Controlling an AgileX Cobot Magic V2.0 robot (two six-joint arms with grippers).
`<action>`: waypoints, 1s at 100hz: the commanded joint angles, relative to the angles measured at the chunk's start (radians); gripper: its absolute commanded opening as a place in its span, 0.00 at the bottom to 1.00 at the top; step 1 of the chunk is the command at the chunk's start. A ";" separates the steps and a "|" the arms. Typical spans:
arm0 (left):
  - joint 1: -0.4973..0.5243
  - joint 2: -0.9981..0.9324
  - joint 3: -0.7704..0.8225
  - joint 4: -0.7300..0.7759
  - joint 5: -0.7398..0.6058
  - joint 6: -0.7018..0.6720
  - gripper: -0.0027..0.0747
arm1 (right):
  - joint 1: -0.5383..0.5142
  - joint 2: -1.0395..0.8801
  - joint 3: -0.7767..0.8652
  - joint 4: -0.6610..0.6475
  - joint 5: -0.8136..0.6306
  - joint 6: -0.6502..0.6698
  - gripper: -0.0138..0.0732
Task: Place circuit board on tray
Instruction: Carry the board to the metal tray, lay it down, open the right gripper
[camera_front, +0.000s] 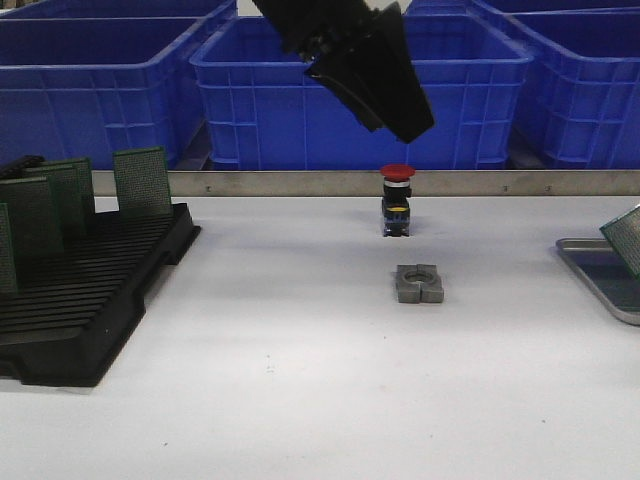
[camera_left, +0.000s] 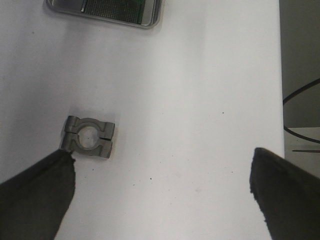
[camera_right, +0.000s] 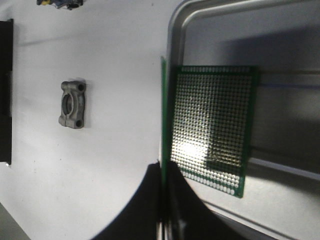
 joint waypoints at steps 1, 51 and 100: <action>-0.008 -0.068 -0.033 -0.062 0.033 -0.009 0.89 | -0.007 -0.045 -0.027 0.027 0.021 0.009 0.09; -0.008 -0.068 -0.033 -0.062 0.033 -0.009 0.89 | -0.007 -0.016 -0.027 0.026 0.018 0.019 0.29; -0.008 -0.068 -0.033 -0.062 0.033 -0.009 0.89 | -0.007 -0.016 -0.027 0.026 -0.035 0.019 0.74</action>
